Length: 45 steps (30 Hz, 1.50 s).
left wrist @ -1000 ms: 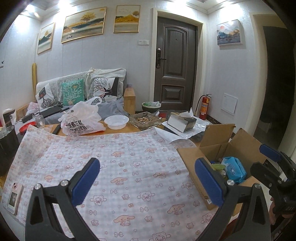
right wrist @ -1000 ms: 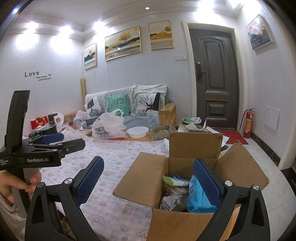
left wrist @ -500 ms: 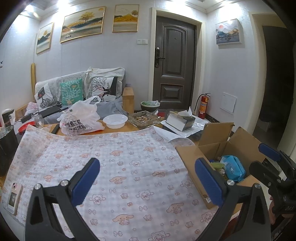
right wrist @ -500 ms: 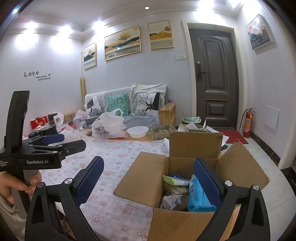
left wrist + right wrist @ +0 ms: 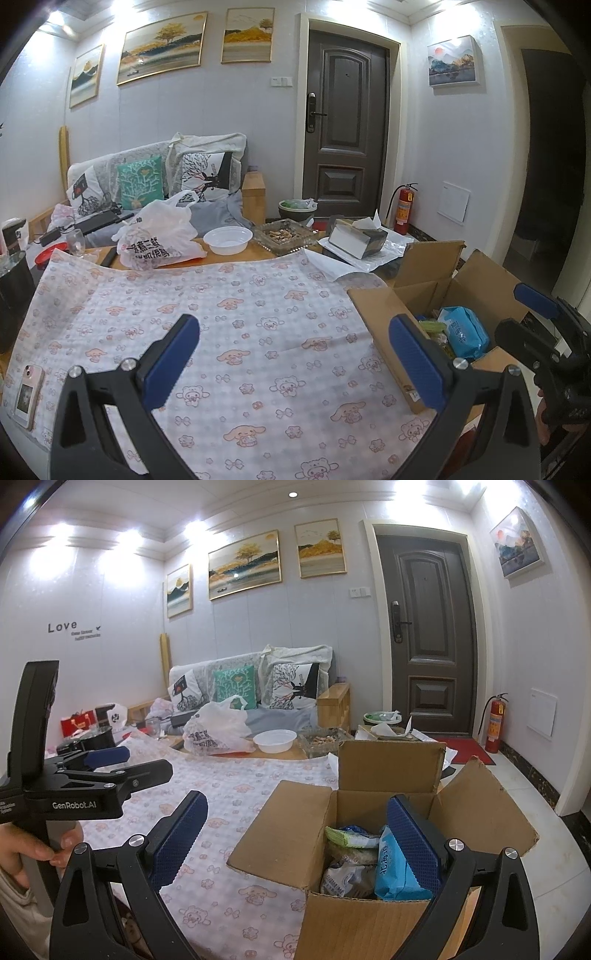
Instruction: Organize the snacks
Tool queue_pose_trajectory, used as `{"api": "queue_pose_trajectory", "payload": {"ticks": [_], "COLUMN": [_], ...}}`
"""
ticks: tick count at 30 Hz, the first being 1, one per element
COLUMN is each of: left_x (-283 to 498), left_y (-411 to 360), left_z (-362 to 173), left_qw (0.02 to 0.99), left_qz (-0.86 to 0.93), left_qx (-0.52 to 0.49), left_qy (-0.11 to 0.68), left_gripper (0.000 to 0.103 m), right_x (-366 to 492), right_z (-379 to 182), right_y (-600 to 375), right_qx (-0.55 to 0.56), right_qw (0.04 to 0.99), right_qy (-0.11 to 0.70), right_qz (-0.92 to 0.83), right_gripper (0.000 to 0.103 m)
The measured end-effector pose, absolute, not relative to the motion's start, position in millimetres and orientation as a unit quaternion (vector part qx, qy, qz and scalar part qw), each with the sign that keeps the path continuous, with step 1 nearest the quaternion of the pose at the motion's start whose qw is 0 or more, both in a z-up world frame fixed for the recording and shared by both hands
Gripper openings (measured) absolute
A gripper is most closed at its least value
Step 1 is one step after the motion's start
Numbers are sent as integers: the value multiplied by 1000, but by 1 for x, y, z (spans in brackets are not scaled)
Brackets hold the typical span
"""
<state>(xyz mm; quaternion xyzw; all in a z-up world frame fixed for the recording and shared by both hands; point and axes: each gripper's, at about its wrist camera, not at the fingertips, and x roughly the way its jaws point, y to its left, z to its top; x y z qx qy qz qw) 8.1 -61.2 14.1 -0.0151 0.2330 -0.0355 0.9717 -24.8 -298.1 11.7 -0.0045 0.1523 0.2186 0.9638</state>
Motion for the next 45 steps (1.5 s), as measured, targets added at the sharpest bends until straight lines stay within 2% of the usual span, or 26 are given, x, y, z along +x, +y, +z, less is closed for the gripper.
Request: {"api": "queue_pose_trajectory", "payload": {"ticks": [45], "left_x": [8], "left_y": [-59], "left_z": [12], "left_qw": [970], "left_qz": [-46], "left_qx": [-12], "left_qy": [238], "left_gripper": [102], "right_x": [-21], "right_z": [6], "right_y": [-302], "right_qx": [-1], "right_qw": [964], "right_qy": [158], "right_qz": [215], "right_gripper": [97]}}
